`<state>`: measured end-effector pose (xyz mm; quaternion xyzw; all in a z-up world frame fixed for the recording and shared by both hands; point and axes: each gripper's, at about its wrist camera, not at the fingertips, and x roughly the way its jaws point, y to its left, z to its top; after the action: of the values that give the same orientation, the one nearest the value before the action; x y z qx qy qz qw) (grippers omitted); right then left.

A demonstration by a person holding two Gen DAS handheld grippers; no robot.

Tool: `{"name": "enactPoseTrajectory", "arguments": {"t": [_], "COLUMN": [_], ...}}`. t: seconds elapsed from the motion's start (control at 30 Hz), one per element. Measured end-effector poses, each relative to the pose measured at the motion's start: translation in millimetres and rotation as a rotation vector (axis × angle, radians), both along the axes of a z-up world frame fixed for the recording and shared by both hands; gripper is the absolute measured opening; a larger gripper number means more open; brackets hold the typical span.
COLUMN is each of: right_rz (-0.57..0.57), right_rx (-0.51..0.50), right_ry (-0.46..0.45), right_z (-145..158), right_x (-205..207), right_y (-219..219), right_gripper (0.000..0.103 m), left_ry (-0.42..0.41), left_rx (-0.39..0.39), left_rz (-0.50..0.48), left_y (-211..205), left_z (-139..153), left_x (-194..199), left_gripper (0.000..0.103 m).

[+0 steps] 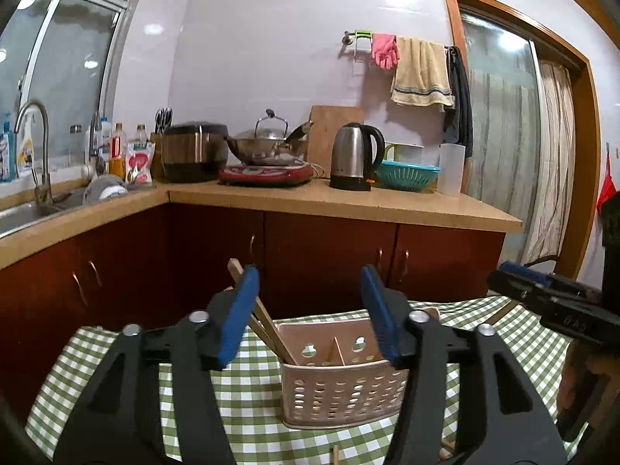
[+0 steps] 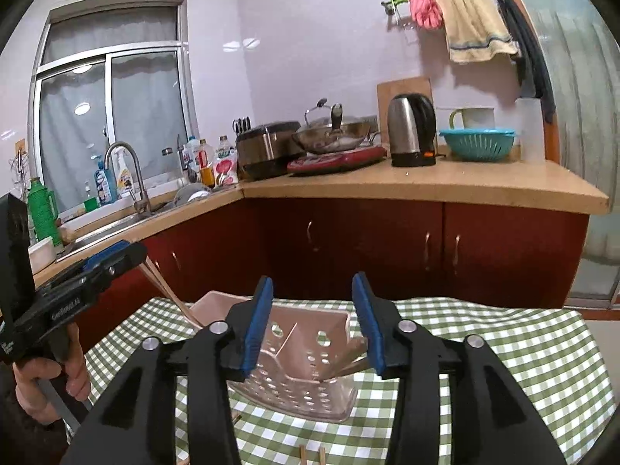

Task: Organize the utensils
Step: 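Open both tools to release the chopsticks into the caddy, then withdraw both open tools from the caddy toward the chopsticks on the cloth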

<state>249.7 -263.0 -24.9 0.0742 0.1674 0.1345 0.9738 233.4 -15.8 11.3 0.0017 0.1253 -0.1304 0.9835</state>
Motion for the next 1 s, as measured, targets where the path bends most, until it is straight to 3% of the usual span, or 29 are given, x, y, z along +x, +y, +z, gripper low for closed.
{"name": "enactPoseTrajectory", "arguments": {"t": [0.13,0.47,0.73,1.0], "right_rz": [-0.032,-0.054,-0.050,0.005], "right_rx": [-0.041,-0.053,-0.098,-0.078], "right_ry": [-0.051,-0.108,-0.082,0.009], "right_z": [12,24,-13,-74], "right_x": [-12,-58,-108,-154], "right_y": [-1,-9,-7,-5], "right_gripper": [0.055,0.056,0.056,0.050], "left_ry": [-0.007,0.002,0.084,0.167], "left_rx": [-0.003,-0.004,-0.011,0.029], "left_rz": [0.004,0.025,0.071,0.125], "left_y": [0,11,27,39], "left_z": [6,8,-29,-74], "left_x": [-8,-46,-89,-131], "left_gripper": [0.067,0.072,0.072,0.072]}}
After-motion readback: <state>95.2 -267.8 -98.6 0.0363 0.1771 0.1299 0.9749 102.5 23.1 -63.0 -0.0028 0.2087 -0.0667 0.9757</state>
